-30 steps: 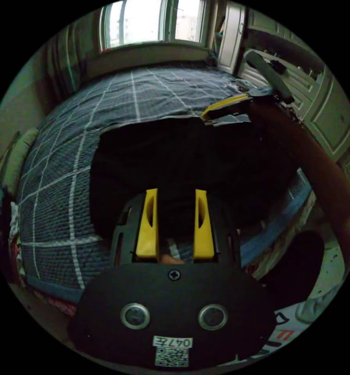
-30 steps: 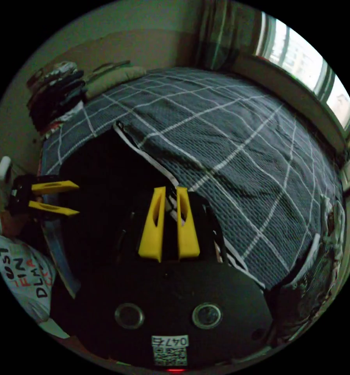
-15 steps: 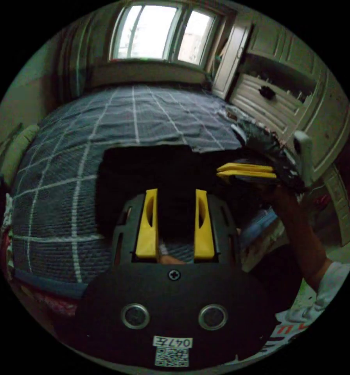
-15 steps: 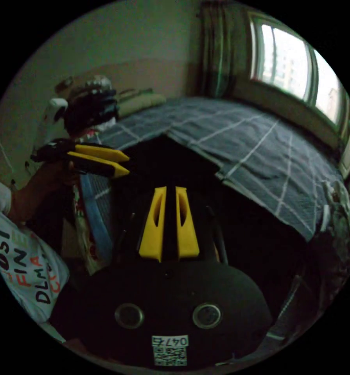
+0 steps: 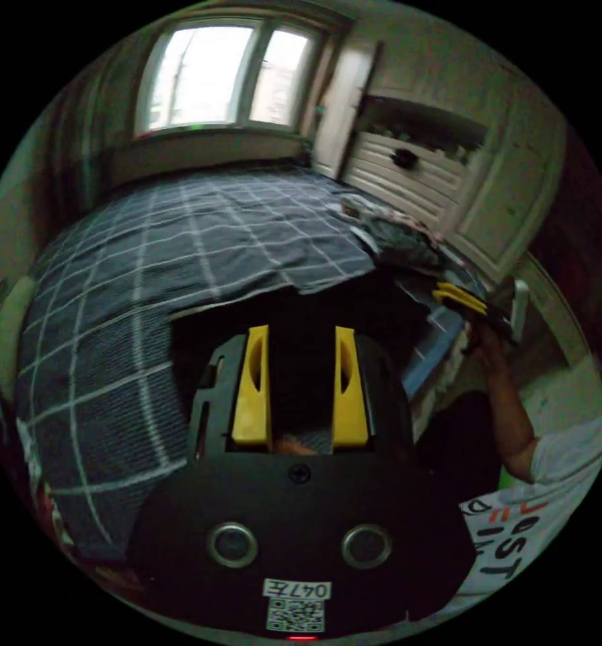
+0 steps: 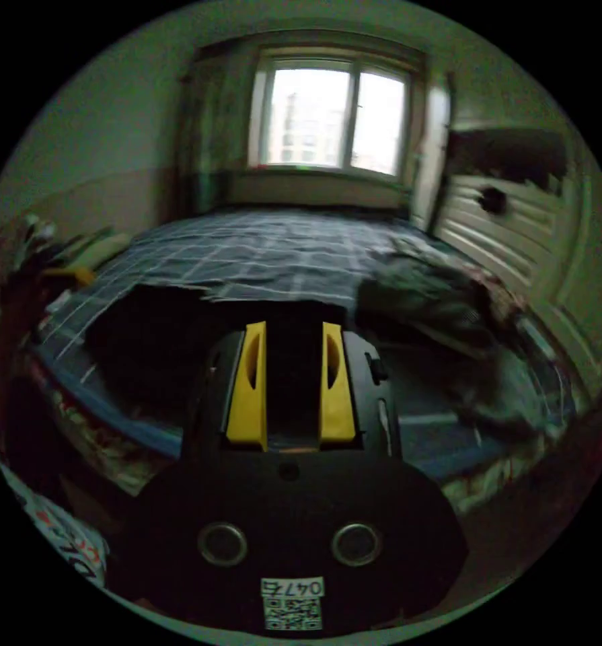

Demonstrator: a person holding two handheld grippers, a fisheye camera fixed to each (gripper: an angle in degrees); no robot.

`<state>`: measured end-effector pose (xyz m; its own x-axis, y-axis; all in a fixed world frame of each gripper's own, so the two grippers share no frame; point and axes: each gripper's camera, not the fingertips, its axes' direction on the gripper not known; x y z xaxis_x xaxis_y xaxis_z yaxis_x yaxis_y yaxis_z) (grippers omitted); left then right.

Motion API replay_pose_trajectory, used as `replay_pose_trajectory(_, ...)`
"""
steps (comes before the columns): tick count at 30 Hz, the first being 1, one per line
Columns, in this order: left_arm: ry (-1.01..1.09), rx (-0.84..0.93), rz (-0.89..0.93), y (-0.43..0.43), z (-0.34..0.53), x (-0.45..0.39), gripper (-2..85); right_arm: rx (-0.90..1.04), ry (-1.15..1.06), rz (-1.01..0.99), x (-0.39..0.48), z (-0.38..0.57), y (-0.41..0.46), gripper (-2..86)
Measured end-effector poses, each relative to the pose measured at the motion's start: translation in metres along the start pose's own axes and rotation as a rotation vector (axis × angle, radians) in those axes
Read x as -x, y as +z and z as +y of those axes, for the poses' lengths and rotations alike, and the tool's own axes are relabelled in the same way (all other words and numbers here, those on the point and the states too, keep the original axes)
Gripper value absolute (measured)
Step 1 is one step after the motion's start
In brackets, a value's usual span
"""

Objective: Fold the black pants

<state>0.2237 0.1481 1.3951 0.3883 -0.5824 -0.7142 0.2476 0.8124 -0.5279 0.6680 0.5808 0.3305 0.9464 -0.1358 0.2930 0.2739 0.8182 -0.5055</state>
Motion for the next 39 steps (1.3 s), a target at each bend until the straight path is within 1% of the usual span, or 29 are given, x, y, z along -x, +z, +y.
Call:
replay_pose_trajectory(1, 0.044, 0.005, 0.025, 0.014, -0.005, -0.017, 14.9, 0.007, 0.114, 0.060, -0.034, 0.020, -0.008, 7.6)
replay_pose_trajectory(2, 0.130, 0.001, 0.056, 0.042, -0.016, -0.054, 15.9, 0.021, 0.215, 0.044, -0.067, 0.037, -0.016, 7.7)
replay_pose_trajectory(5, 0.338, -0.006, 0.048, 0.113, -0.039, -0.153, 17.2, 0.005, 0.375, -0.004, -0.122, 0.074, -0.035, 7.3)
replay_pose_trajectory(6, 0.422, -0.012, 0.027, 0.140, -0.046, -0.192, 17.6, -0.004, 0.391, 0.004, -0.129, 0.080, -0.039, 7.2)
replay_pose_trajectory(7, 0.464, -0.017, 0.015, 0.154, -0.049, -0.210, 17.7, -0.021, 0.416, 0.019, -0.140, 0.091, -0.045, 7.0)
replay_pose_trajectory(9, 0.611, -0.072, -0.067, 0.201, -0.063, -0.265, 17.8, -0.059, 0.461, 0.019, -0.157, 0.105, -0.054, 7.0)
replay_pose_trajectory(11, 0.655, -0.103, -0.112, 0.230, -0.084, -0.278, 17.1, -0.104, 0.484, -0.041, -0.172, 0.117, -0.059, 7.9)
replay_pose_trajectory(12, 0.661, -0.093, -0.091, 0.245, -0.106, -0.272, 16.5, -0.087, 0.480, -0.061, -0.174, 0.119, -0.057, 8.5)
replay_pose_trajectory(14, 0.620, -0.040, -0.044, 0.267, -0.149, -0.247, 16.0, 0.026, 0.472, -0.153, -0.176, 0.127, -0.042, 11.8)
replay_pose_trajectory(16, 0.532, 0.106, 0.056, 0.298, -0.199, -0.212, 16.0, 0.064, 0.466, -0.218, -0.176, 0.130, -0.031, 12.6)
replay_pose_trajectory(18, 0.394, 0.316, 0.173, 0.353, -0.251, -0.165, 16.7, 0.088, 0.461, -0.219, -0.177, 0.132, -0.024, 13.0)
replay_pose_trajectory(21, 0.358, 0.428, 0.196, 0.411, -0.283, -0.136, 18.2, 0.073, 0.507, -0.237, -0.180, 0.137, -0.016, 12.8)
replay_pose_trajectory(26, 0.283, 0.528, 0.272, 0.485, -0.311, -0.115, 18.9, 0.133, 0.564, -0.279, -0.176, 0.142, 0.006, 10.8)
replay_pose_trajectory(29, 0.240, 0.637, 0.257, 0.525, -0.319, -0.094, 18.0, 0.128, 0.590, -0.299, -0.174, 0.145, 0.010, 9.7)
replay_pose_trajectory(30, 0.237, 0.663, 0.259, 0.535, -0.320, -0.086, 16.3, 0.126, 0.595, -0.304, -0.174, 0.145, 0.011, 9.5)
replay_pose_trajectory(31, 0.237, 0.661, 0.248, 0.538, -0.321, -0.081, 15.5, 0.126, 0.607, -0.317, -0.172, 0.146, 0.013, 8.8)
replay_pose_trajectory(33, 0.276, 0.642, 0.172, 0.541, -0.324, -0.063, 9.7, 0.135, 0.629, -0.333, -0.169, 0.146, 0.018, 7.5)
replay_pose_trajectory(34, 0.291, 0.638, 0.173, 0.541, -0.324, -0.058, 8.6, 0.130, 0.642, -0.347, -0.166, 0.146, 0.022, 6.6)
replay_pose_trajectory(36, 0.315, 0.638, 0.272, 0.536, -0.329, -0.035, 6.0, 0.104, 0.656, -0.367, -0.158, 0.144, 0.025, 2.3)
replay_pose_trajectory(38, 0.296, 0.606, 0.321, 0.526, -0.333, -0.014, 5.2, -0.007, 0.679, -0.415, -0.146, 0.142, 0.022, 0.6)
replay_pose_trajectory(39, 0.280, 0.582, 0.362, 0.516, -0.336, 0.003, 5.0, -0.032, 0.681, -0.419, -0.142, 0.140, 0.021, 0.4)
